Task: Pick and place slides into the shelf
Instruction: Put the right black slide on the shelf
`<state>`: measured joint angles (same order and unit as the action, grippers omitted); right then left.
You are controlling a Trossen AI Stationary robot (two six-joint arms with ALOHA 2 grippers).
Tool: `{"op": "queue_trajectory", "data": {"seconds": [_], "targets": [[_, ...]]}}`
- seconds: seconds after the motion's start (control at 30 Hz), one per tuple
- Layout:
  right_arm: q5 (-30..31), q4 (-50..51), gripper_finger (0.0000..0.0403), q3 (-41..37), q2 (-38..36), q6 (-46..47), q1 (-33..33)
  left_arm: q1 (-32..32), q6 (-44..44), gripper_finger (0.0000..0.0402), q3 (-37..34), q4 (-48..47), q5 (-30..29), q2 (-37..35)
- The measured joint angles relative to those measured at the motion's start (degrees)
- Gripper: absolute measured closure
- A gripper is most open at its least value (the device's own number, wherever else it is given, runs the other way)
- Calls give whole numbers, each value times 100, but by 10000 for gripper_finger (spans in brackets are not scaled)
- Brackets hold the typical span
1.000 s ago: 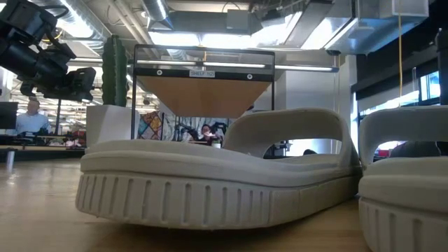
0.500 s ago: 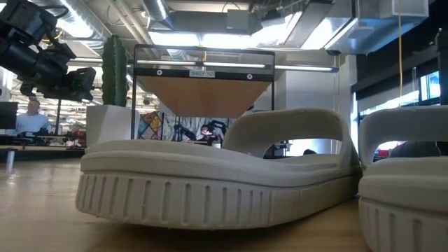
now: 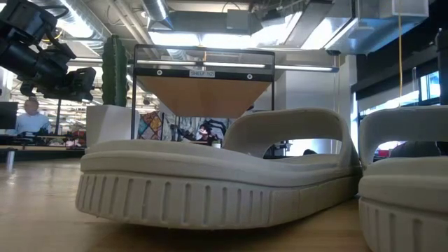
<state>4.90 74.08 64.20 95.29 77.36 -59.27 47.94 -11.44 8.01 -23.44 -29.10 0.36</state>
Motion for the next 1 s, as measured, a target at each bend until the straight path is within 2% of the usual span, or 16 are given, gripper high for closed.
{"op": "queue_trajectory", "data": {"seconds": [0.23,0.53,1.0], "targets": [[14,-249,194,-2,74,-2,-64,-2,1,254,0,0,0,1],[11,-80,194,-4,397,4,-218,-2,2,254,0,2,0,2],[2,-677,194,-9,409,12,-216,-2,-11,254,-2,2,-2,2]]}}
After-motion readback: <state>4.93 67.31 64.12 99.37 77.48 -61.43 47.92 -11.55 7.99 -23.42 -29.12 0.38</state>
